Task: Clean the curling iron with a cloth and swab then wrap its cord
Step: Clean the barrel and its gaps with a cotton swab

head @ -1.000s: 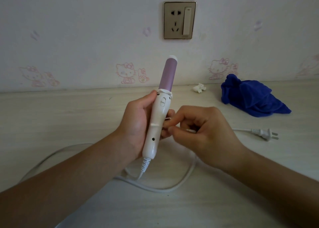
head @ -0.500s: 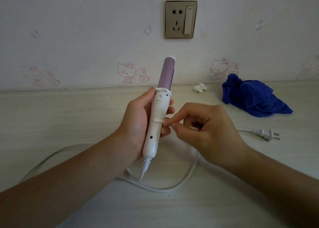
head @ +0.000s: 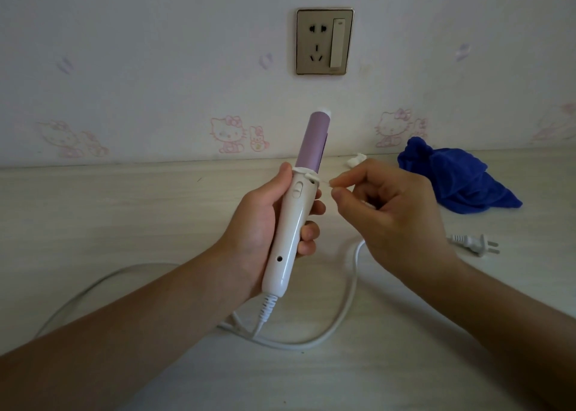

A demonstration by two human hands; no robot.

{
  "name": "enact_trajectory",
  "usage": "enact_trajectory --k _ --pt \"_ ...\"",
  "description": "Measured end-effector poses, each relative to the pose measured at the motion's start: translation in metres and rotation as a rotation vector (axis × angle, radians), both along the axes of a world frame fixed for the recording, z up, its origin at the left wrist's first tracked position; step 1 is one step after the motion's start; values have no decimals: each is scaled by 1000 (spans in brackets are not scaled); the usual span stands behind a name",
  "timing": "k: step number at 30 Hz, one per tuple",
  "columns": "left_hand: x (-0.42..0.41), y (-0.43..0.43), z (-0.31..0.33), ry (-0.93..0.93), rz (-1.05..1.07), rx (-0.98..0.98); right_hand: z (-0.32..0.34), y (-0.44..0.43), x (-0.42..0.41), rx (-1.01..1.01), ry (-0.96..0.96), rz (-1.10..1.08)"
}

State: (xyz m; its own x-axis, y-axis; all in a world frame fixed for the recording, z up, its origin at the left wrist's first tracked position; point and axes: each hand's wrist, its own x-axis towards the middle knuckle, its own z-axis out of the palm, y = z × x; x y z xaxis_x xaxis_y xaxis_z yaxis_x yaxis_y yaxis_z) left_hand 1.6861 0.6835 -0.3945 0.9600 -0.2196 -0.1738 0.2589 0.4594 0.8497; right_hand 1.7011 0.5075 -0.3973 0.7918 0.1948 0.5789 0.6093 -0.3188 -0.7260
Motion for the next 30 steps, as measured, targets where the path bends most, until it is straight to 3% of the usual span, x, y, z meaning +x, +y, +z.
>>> enact_trajectory --k 16,26,30 --pt "2 0 -4 -7 -20 5 -2 -1 2 13 -4 -28" --pt "0 -3 -8 -13 -13 -3 -4 -1 0 43 73 171" --pt "0 -3 -8 -5 -48 -13 -1 -2 3 61 63 105"
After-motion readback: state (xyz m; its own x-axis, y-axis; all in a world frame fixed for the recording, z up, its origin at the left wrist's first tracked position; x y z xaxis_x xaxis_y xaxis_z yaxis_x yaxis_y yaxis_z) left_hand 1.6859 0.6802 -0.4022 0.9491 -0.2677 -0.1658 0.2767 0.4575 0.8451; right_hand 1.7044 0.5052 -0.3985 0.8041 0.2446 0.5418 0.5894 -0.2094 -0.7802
